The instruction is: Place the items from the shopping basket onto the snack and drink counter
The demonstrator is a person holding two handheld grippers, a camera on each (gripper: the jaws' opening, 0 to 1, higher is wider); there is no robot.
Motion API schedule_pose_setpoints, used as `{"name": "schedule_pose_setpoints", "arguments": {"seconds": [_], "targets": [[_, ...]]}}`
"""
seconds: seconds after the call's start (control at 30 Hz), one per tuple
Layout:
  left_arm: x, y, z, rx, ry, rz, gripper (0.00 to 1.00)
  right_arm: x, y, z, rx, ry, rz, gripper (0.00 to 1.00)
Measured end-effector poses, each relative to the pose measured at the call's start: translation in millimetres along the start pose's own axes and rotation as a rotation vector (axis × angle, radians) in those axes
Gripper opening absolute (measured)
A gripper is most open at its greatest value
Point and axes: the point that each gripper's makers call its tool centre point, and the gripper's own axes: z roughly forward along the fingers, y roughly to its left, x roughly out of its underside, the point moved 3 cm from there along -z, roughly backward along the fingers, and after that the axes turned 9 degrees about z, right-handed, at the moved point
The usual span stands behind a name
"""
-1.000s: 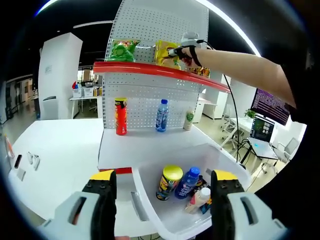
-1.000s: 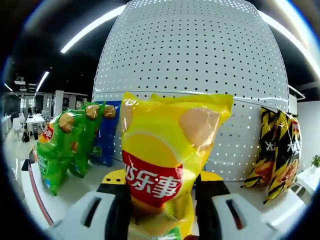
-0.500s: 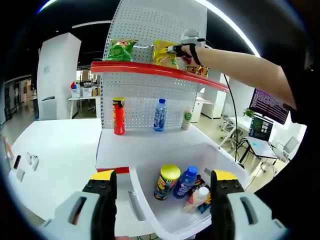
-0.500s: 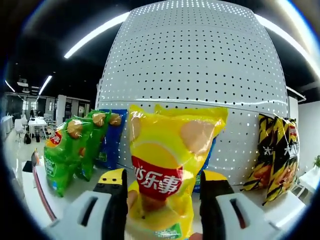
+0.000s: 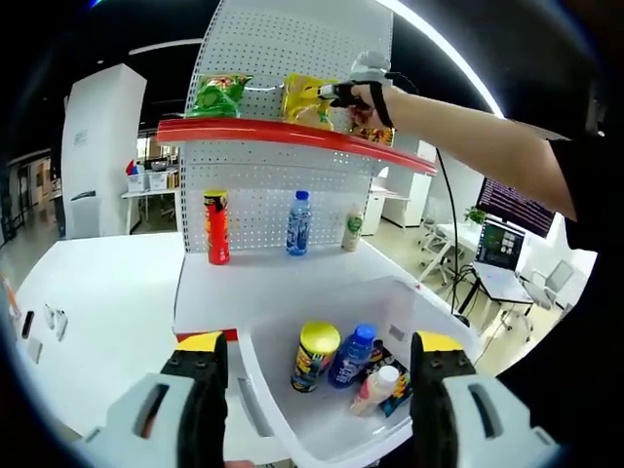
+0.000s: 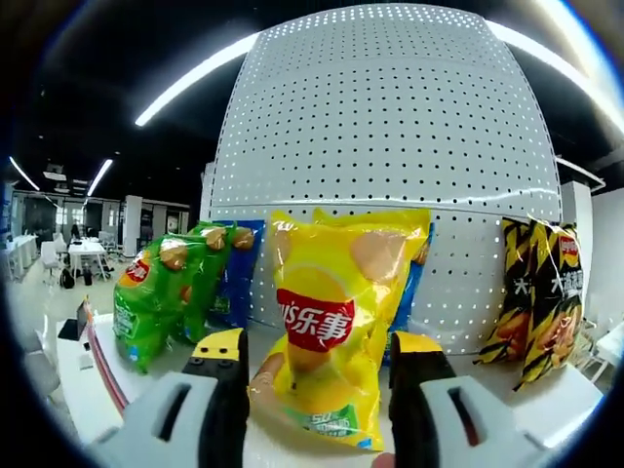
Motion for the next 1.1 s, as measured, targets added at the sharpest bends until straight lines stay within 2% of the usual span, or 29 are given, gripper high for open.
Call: {"name": "schedule_pose_setpoints", "arguments": {"seconds": [0.43, 0.7, 1.1], "targets": [[-4.2, -3.6, 9, 0.025, 0.003, 0.015, 0.76, -2.8, 9, -36, -0.077, -0.040, -0.001, 0.57], [-6.7, -6.8, 12, 0.033, 0.005, 0.023, 0.76, -4.9, 6, -43, -0.085, -0.056, 0.000, 0.56], [-10.0, -5.6, 12, 0.031, 0.003, 0.033, 0.76, -7.5, 0, -74, -0.105, -0.096, 0.018, 0.56]]}}
